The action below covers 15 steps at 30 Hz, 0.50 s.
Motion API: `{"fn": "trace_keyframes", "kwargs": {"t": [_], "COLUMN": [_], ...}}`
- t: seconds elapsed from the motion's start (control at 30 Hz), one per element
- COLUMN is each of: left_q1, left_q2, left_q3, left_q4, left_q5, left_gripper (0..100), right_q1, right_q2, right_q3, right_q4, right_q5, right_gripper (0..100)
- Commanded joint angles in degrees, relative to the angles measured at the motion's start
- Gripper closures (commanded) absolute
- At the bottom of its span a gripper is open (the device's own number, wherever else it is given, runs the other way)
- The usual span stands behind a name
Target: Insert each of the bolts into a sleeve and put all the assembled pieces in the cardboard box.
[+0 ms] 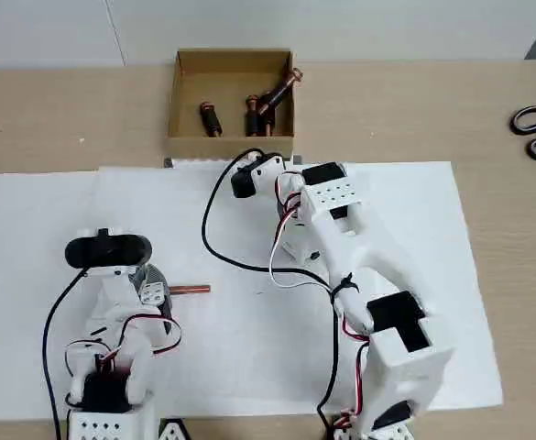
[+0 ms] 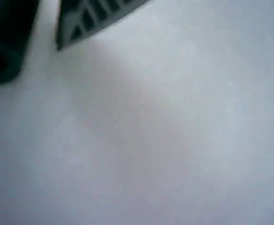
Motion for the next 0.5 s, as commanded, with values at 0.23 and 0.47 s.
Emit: {"fn": "trace_keyframes", "kwargs": {"t": [0.23,0.47], "left_q1": [0.2,0.2], "left_q2": [-0.4,-0.4], "left_q3": [-2.2,-2.2], "left_q4": [-0.2,-0.2], "left_q5": [0.2,0.2], "left_gripper": [99,99], "right_q1": [0.7,0.7], "right_q2": [2.2,2.0], "right_q3": [-0.4,-0.4], "right_q4": [-1.2,-1.1], "right_q5": [0.4,0.3], "right_gripper": [96.4,99.3]}}
